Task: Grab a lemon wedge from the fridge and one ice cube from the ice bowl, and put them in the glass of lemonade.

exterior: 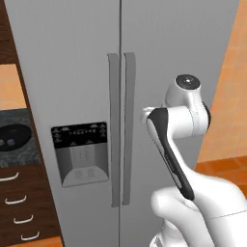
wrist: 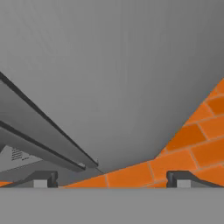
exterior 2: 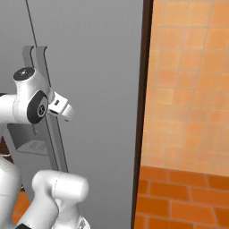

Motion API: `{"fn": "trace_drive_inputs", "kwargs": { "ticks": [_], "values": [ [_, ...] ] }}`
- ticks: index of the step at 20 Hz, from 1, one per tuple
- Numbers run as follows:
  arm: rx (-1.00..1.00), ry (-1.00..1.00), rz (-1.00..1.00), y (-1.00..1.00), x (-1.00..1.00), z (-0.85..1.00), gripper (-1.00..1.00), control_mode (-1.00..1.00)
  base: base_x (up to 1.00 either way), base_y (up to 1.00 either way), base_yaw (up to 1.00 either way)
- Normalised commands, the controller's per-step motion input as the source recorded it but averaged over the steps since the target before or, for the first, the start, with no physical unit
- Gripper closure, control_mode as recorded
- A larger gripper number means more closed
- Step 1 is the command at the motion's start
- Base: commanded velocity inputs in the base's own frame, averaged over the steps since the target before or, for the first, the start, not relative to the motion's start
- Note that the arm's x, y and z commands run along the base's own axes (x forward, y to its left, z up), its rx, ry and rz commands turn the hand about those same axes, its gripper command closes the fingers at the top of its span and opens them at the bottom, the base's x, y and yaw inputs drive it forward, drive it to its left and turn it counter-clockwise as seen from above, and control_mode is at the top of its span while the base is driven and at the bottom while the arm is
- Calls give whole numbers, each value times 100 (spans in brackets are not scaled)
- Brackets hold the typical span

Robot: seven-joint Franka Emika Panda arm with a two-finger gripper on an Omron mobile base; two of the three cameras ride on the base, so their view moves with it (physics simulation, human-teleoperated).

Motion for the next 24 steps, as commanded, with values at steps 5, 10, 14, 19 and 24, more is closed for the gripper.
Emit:
{"fn": "trace_drive_inputs", "kwargs": {
  "ticks": [5, 10, 14, 19, 24],
  "values": [
    [0, 0, 0, 0, 0, 0, -100, 100, -39, 2, -1],
    [0, 0, 0, 0, 0, 0, -100, 100, -12, 18, 2],
    [0, 0, 0, 0, 0, 0, -100, 100, -42, 45, 6],
    [0, 0, 0, 0, 0, 0, -100, 100, -34, 53, 3],
    [0, 0, 0, 0, 0, 0, -100, 100, -40, 47, 0]
  ]
}}
